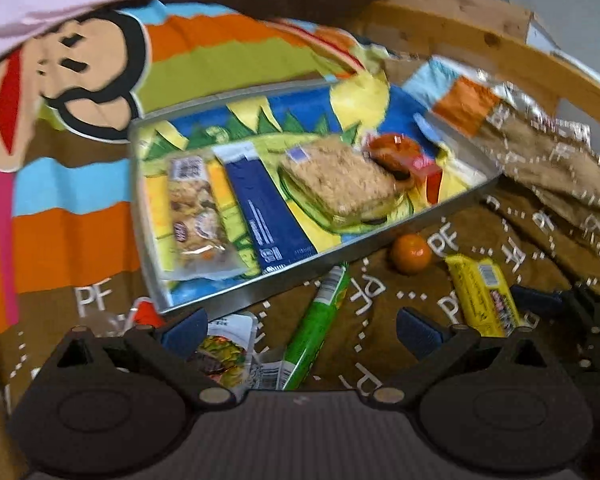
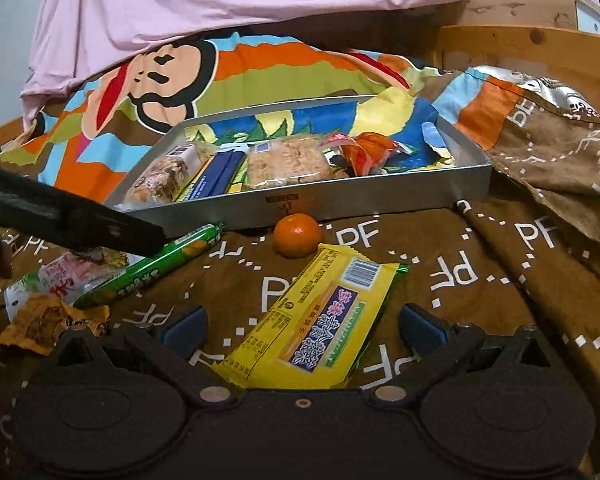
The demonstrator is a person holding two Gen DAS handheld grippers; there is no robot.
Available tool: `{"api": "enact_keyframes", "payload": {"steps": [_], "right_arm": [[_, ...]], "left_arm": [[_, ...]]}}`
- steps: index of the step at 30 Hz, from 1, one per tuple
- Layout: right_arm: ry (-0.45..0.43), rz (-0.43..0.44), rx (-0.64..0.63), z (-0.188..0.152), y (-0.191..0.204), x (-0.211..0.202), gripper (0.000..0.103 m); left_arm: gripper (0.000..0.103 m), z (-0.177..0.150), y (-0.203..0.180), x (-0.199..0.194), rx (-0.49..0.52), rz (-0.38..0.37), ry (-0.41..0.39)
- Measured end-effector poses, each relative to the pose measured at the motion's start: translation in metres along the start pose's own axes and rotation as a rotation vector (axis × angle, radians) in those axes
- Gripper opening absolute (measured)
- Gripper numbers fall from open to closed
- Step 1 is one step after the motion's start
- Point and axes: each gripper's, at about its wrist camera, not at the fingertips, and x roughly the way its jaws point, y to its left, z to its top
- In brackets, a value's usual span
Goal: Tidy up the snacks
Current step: 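Grasp the green tube with the left tool while the right tool grasps the yellow bar packet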
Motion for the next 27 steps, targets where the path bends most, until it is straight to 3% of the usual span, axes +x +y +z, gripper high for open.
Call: {"api": "enact_keyframes", "payload": {"steps": [2,4,10,16,18,23,27], "right_arm": [[-0.008,0.001,-0.003,-0.001,0.001,-0.001,0.099],[-0.022,-0.007,0.001,-0.002,0.001,-0.003,0.091],[-0.049,-0.010,0.019,-0.002,-0.003,-0.007,0.077],[-0.051,-0.005,0.006,-0.002,-0.001,-0.008,0.070],[-0.054,-0.009,-0.001,-0.004,0.001,-0.008,0.068],[-0.063,0.019,-0.030,-0.005,0.005,-0.011,0.063],[-0.049,0.024,-0.091,-0.004,0.014,-0.011,0.063]], "left_arm": [[0.102,0.001,0.005,0.006,-0.003,-0.025,0.020],[0.097,0.002,0.009,0.012,-0.019,-0.047,0.041],[0.077,0.003,0.012,0.024,-0.083,-0.113,0.096],[0.053,0.009,0.004,0.030,-0.062,-0.092,0.122],[0.039,0.010,0.002,0.033,-0.065,-0.050,0.150],[0.031,0.008,-0.003,0.032,-0.088,0.000,0.172],[0.032,0.010,-0.014,0.027,-0.122,0.010,0.217]]}}
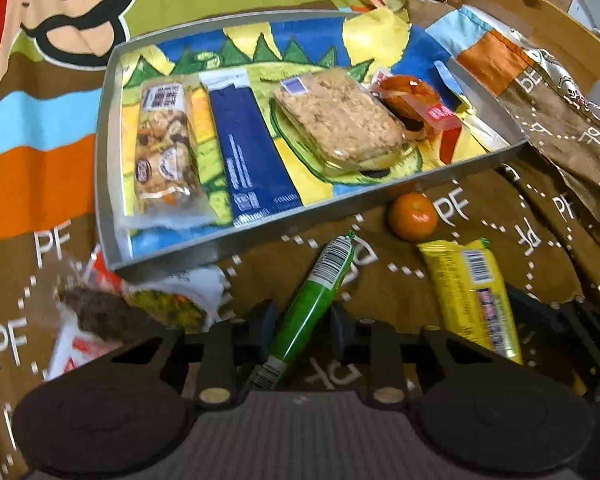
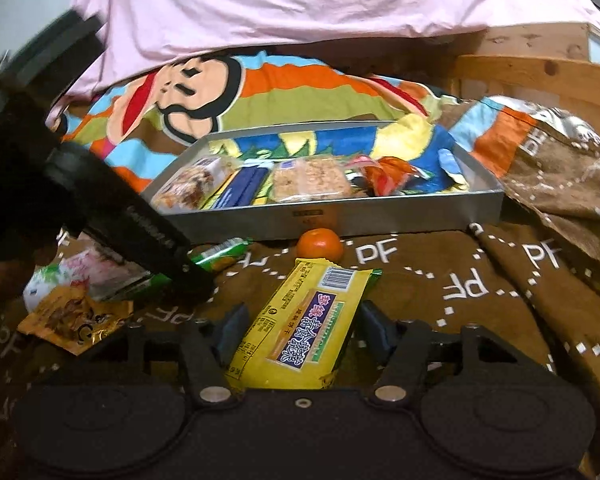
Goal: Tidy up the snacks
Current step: 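Grasp the green tube with the left tool while the right tool grasps the yellow bar packet, then carry the green tube into the tray with the left tool while the right tool lowers the yellow packet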
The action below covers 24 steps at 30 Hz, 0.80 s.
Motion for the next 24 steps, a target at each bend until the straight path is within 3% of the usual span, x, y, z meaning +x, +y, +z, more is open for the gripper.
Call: {"api": "enact_keyframes", "payload": {"steps": [3,7,13,15,18,24], "right_arm": [[0.015,-0.018,-0.026,0.001,0.004,-0.001,0.066],[0.028,-0.029,-0.033,0.000,0.004,0.000,0.085],[0.027,-0.004,-0.017,-0.004,0.002,0.003,0.088],[0.021,-0.007,-0.013,-0.005,0.001,0.003,0.083],[0.019,-0.020,-0.026,-0.004,0.002,0.002,0.066],[0.013,-0.025,-0.067,-0.003,0.007,0.000,0.057]], "left_arm": [[0.032,-0.003,-0.005,-0.004,-0.042,0.010,0.035],[0.032,-0.004,0.001,-0.007,-0.119,-0.018,0.053],[0.032,-0.007,-0.001,-0.002,-0.079,-0.001,0.064],[0.032,-0.009,-0.007,-0.002,-0.035,0.024,0.071],[0.032,-0.011,-0.012,-0.003,0.005,0.045,0.077],[0.028,-0.011,-0.010,-0.012,-0.045,0.031,0.084]]}}
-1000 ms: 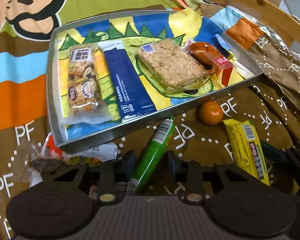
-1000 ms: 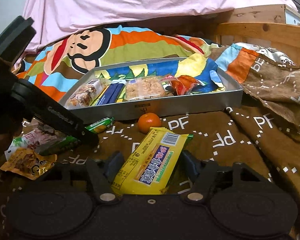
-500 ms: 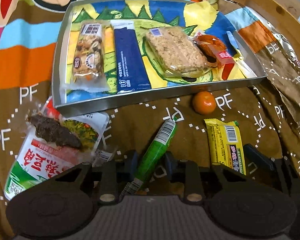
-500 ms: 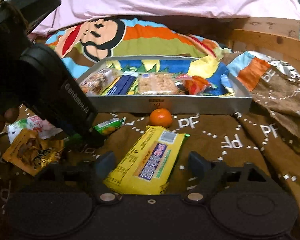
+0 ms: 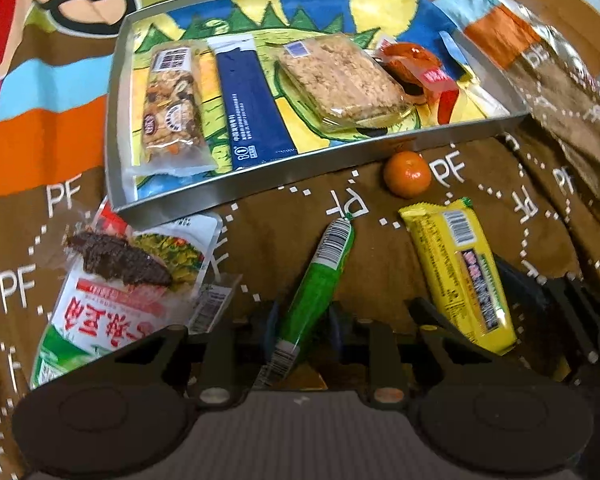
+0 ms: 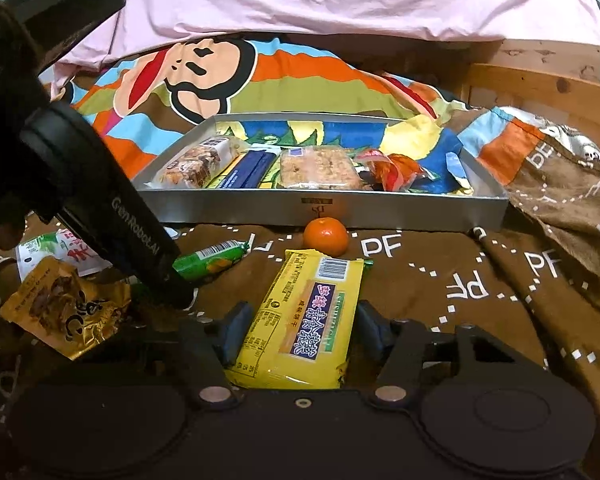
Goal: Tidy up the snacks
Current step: 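Carry the green tube into the tray with the left tool while the right tool lowers the yellow packet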
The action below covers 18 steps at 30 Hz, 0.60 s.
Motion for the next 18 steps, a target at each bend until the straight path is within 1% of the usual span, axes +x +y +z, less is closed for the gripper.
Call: {"api": "enact_keyframes", "payload": {"steps": [4,10,13,18], "right_arm": [[-0.020,-0.005,-0.043,0.001,0.003,-0.005,0.057],[-0.115,-0.050,-0.127,0.008,0.010,-0.022,0.057],[-0.152,-0.060,-0.140,0.013,0.010,-0.032,0.057],[-0.205,-0.078,-0.162,0.023,0.011,-0.045,0.057]], "left_arm": [[0.027,0.002,0.001,-0.013,-0.050,-0.039,-0.018],[0.025,0.004,0.005,-0.038,-0.127,-0.074,-0.090],[0.023,0.006,0.005,-0.050,-0.136,-0.063,-0.127],[0.020,0.011,0.000,-0.071,-0.124,-0.038,-0.197]]}}
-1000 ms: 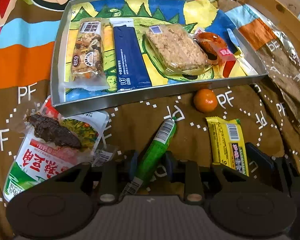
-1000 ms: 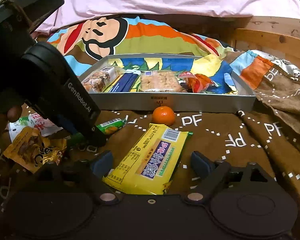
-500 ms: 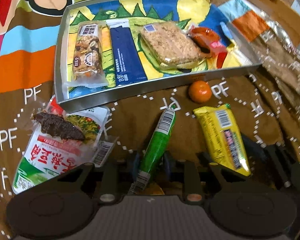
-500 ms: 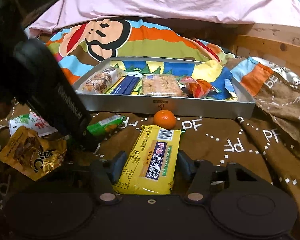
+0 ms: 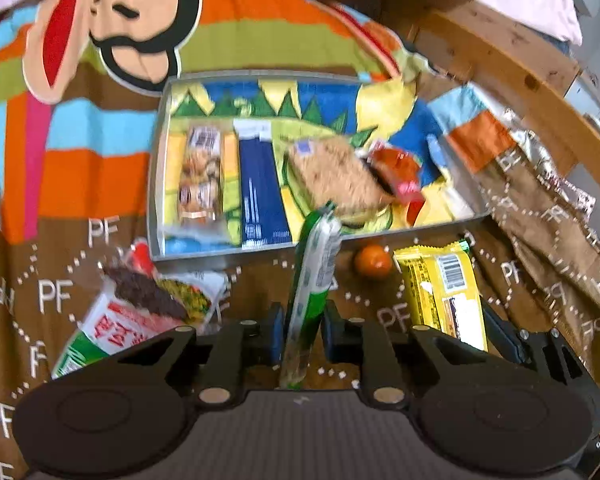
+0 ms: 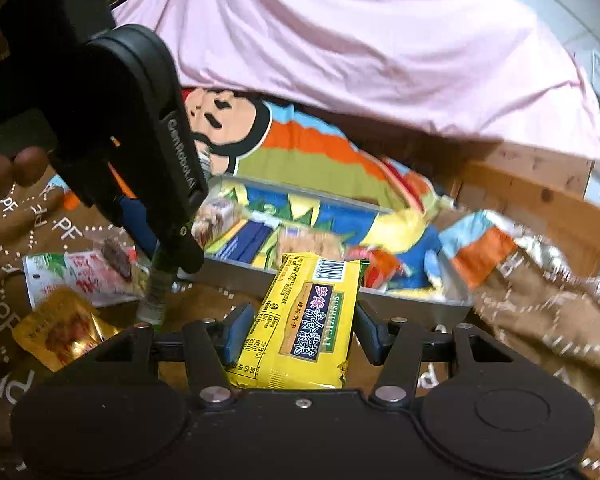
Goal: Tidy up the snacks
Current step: 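Carry the green tube into the tray with the left tool while the right tool lowers the yellow packet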
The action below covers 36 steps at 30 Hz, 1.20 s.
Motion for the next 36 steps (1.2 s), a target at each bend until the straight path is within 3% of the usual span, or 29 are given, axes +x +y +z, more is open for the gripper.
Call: {"api": "enact_keyframes", "payload": {"steps": [8,14,26,30,36], "right_arm": [[-0.058,-0.007,0.010,0.013,-0.005,-0.015,0.057],[-0.069,0.007,0.009,0.016,-0.010,-0.006,0.057],[-0.069,0.023,0.093,0.046,-0.044,0.105,0.057],[-0.028,0.050,0.105,0.044,-0.041,0.137,0.057],[0.020,0.085,0.102,0.036,-0.032,0.165,0.057]], "left_arm": [[0.020,0.014,-0.010,-0.017,0.019,-0.010,-0.037],[0.020,0.043,-0.003,-0.014,0.029,-0.037,0.001],[0.019,0.115,0.034,0.051,-0.047,-0.079,0.061],[0.019,0.125,0.046,0.081,-0.081,-0.115,0.098],[0.019,0.126,0.059,0.115,-0.100,-0.113,0.128]]}}
